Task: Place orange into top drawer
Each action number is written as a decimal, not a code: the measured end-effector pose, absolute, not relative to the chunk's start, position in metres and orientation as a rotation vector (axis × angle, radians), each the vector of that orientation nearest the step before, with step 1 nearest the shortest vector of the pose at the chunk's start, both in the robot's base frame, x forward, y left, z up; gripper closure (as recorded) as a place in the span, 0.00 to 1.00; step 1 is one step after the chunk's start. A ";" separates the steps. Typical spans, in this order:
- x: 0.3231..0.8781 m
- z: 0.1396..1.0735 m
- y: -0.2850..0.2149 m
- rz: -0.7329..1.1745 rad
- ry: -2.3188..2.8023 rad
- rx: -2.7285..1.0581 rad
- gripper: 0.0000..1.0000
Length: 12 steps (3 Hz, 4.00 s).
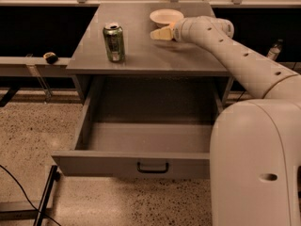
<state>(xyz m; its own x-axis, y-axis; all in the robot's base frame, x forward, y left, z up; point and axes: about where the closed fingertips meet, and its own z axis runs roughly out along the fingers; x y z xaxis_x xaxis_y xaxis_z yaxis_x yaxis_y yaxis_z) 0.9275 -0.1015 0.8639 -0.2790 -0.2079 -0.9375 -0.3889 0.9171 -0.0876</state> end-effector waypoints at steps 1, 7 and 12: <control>0.935 0.863 -0.116 0.157 1.859 -0.380 0.18; 0.833 0.928 -0.108 0.568 1.705 -0.744 1.00; 0.666 0.860 -0.147 0.770 1.708 -0.785 1.00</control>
Offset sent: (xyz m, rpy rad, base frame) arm 0.0119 -0.0377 0.0021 0.0474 -0.0584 -0.1091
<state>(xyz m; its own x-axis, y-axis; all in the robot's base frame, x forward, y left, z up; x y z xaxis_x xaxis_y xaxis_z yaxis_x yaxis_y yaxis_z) 0.6661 -0.1472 0.8604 -0.2294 -0.1295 -0.9647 -0.8088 0.5768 0.1149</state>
